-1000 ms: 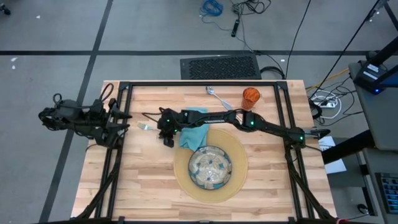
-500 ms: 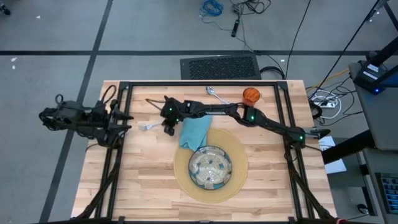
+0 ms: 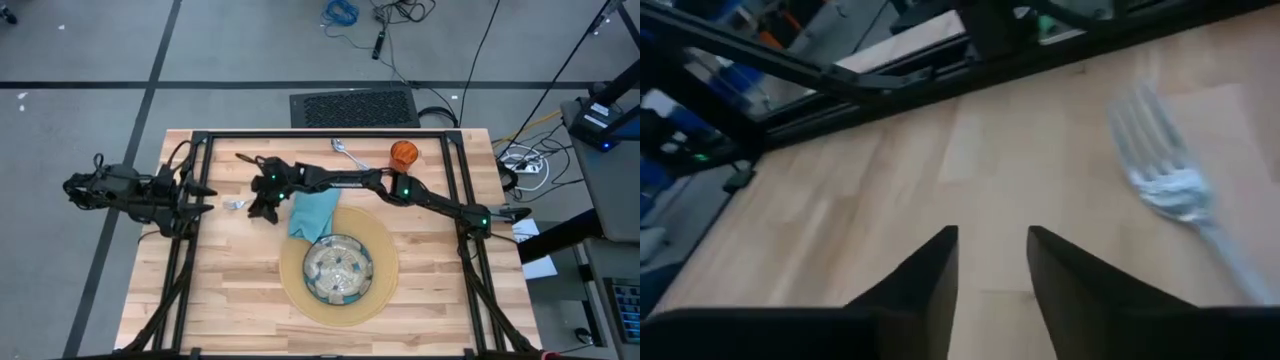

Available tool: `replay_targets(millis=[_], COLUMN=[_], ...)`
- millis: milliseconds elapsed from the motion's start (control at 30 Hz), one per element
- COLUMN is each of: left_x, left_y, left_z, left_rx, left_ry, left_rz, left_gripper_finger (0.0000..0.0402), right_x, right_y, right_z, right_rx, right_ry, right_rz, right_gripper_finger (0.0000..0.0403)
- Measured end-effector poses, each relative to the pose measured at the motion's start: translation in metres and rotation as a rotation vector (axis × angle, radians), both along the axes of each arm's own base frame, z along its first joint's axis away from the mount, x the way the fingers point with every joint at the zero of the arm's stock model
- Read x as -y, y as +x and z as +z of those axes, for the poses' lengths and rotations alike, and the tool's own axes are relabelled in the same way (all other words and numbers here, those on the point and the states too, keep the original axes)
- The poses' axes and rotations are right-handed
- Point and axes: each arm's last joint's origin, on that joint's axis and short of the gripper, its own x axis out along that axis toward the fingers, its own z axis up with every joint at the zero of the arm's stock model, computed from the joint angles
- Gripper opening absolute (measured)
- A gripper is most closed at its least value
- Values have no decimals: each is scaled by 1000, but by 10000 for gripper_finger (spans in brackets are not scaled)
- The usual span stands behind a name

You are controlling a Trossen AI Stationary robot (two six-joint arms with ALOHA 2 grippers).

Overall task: Set table place
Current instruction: Move the silver fork to the top center of the table

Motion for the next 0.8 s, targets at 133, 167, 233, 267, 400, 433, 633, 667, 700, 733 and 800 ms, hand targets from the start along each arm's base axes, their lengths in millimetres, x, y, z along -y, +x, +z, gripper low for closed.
replay_targets(millis=[133,167,233,267,400,433,633,667,700,733,800], left_x=[0,0,0,0,0,0,0,0,0,0,0], left_y=[0,0,0,0,0,-1,-1,-1,-1,-1,-1], left_z=[0,0,-1,-2,-4,-4,-4,-5,-5,-5,-5], left_rx=[0,-2,-8,-15,-37,-41,-47,-48,-47,-47,-47], left_ry=[6,7,5,2,-2,-3,-5,-4,-3,-3,-3], left_rz=[-2,-3,-2,-1,0,1,2,2,1,1,2], left_gripper_finger=[180,180,180,180,180,180,180,180,180,180,180], right_x=[4,9,20,24,28,27,24,23,23,23,23], right_y=[-1,-3,-7,-8,-9,-9,-11,-11,-12,-13,-14], right_z=[0,-1,-5,-6,2,7,21,19,16,13,12], right_rx=[-15,-36,-67,-74,-42,-29,-16,-38,-62,-80,-98], right_ry=[22,6,-33,-49,-112,-134,-329,-355,-382,-411,-482], right_rz=[-15,-39,-64,-79,-89,-86,-114,-117,-124,-133,-150], right_gripper_finger=[123,122,120,119,119,119,119,119,119,119,119])
